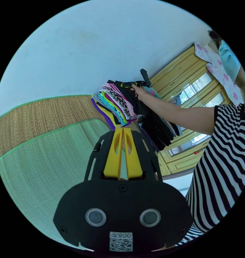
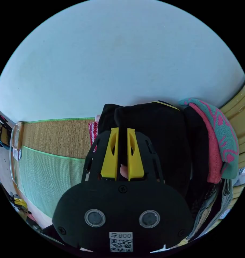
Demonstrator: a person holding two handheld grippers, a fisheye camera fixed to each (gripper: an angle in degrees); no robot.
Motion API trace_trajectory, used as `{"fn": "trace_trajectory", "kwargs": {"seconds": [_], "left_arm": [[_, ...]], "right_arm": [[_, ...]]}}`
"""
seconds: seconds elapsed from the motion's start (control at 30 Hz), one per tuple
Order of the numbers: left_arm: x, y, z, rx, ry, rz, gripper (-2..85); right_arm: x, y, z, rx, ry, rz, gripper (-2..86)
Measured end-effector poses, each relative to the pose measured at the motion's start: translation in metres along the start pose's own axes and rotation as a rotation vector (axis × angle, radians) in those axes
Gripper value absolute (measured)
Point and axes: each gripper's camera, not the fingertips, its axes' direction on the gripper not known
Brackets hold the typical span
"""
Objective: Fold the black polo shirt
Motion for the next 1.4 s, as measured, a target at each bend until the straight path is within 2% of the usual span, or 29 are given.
{"fn": "trace_trajectory", "kwargs": {"seconds": [0.17,0.37,0.63,0.83,1.13,1.4], "left_arm": [[-0.022,-0.006,-0.001,-0.002,0.045,-0.011,0.2],[-0.046,-0.004,-0.018,0.017,0.061,-0.018,0.2],[-0.072,0.019,-0.047,0.064,0.121,-0.041,0.2],[-0.079,0.04,-0.084,0.095,0.118,-0.008,0.3],[-0.095,0.085,-0.142,0.177,0.063,-0.044,3.5],[-0.099,0.115,-0.124,0.094,0.076,-0.085,7.2]], "right_arm": [[0.013,0.001,0.001,0.018,-0.005,0.029,1.5],[0.03,0.016,-0.045,0.147,-0.072,0.095,0.7],[0.033,0.074,-0.155,0.345,-0.298,0.063,0.8],[0.003,0.132,-0.241,0.417,-0.45,-0.031,1.0],[-0.017,0.233,-0.336,0.423,-0.641,-0.112,1.1],[0.008,0.284,-0.359,0.388,-0.801,-0.095,1.0]]}}
